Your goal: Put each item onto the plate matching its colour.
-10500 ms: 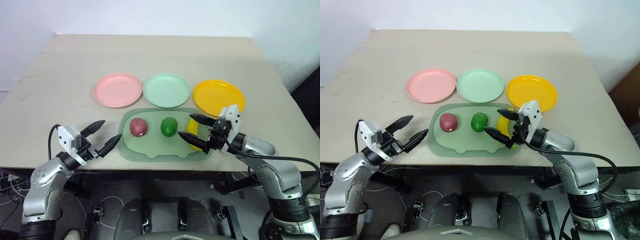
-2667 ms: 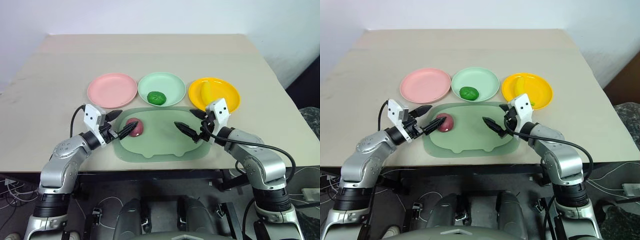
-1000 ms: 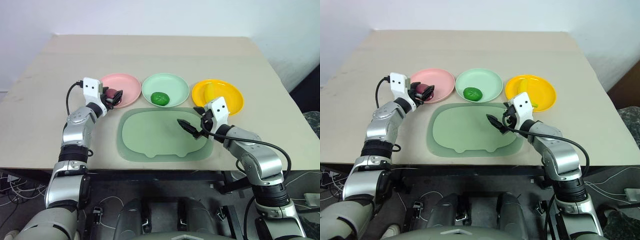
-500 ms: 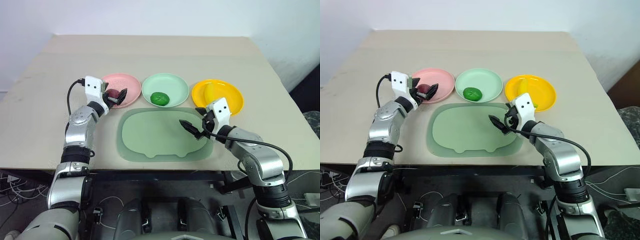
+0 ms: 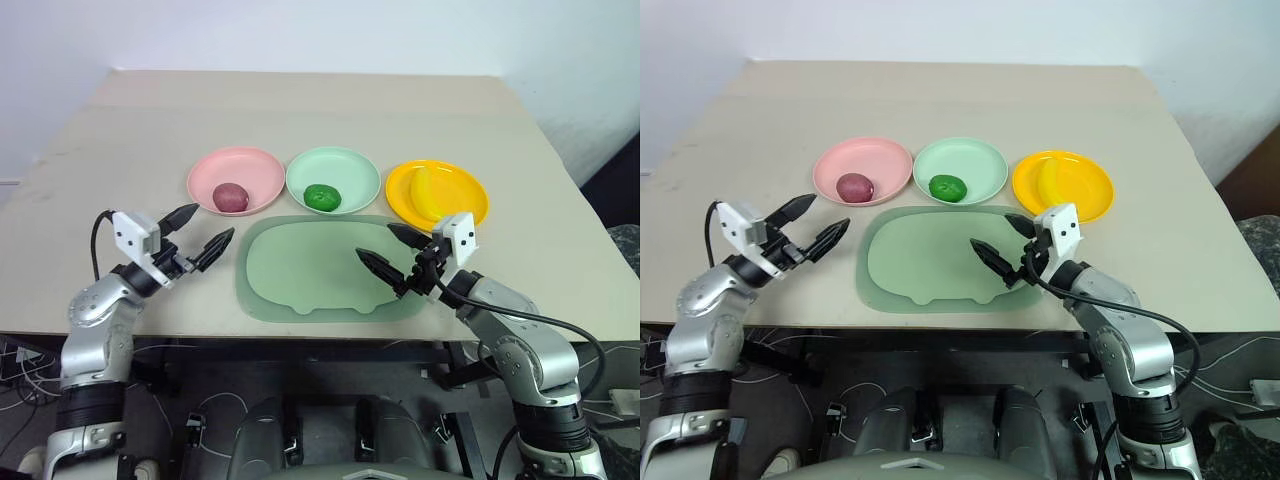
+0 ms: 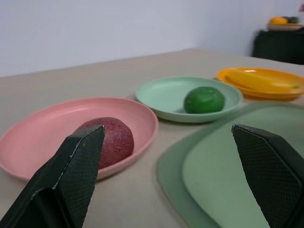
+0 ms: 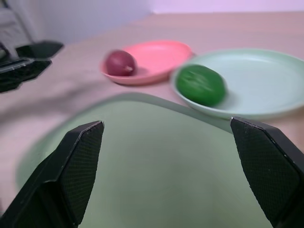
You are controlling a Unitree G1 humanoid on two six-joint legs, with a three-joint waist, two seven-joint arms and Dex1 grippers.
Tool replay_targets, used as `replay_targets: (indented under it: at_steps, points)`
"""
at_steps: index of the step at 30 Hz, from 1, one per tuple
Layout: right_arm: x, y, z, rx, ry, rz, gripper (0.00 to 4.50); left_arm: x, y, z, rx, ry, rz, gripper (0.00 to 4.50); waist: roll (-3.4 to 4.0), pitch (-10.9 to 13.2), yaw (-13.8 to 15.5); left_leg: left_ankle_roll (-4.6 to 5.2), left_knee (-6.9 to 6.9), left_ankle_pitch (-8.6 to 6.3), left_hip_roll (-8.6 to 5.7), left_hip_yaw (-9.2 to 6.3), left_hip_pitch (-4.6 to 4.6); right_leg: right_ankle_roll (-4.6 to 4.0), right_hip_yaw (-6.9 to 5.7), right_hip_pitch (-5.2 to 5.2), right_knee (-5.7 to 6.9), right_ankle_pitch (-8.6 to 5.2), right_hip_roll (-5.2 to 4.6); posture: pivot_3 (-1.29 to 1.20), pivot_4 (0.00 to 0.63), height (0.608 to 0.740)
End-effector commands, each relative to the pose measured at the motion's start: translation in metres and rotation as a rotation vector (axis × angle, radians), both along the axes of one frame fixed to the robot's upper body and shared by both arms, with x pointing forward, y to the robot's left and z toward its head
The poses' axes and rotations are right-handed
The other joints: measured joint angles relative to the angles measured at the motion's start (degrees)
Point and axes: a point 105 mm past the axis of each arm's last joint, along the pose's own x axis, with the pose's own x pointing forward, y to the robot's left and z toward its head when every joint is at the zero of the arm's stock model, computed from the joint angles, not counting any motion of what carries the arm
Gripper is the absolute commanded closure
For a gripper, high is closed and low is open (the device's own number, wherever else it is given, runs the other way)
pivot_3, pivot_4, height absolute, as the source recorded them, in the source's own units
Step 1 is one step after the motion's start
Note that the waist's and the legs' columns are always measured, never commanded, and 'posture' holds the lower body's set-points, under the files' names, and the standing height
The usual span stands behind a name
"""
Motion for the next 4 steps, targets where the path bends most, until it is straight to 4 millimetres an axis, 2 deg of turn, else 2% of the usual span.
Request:
replay_targets:
  at_steps: [1,4]
  points:
    - [-0.0036,0.0025,0.0088,-0.012,-0.058,0.034,0.0,-0.0152,0.0012,0.0038,0.016,-0.015,-0.045,0.02,0.0,0.0,-0.2,0.01,0.01,-0.01,-0.01,0.01,0.02,-0.03,0.0,-0.02,-0.02,0.0,-0.02,0.0,0.15,0.695]
    - [-0.0021,0.0025,0.0085,-0.012,-0.063,0.041,0.0,-0.0213,-0.0004,0.001,0.006,-0.002,-0.054,0.02,0.0,0.0,-0.2,0.03,0.0,-0.03,0.0,0.03,0.03,-0.04,0.02,-0.03,-0.02,0.0,-0.02,0.0,0.15,0.695]
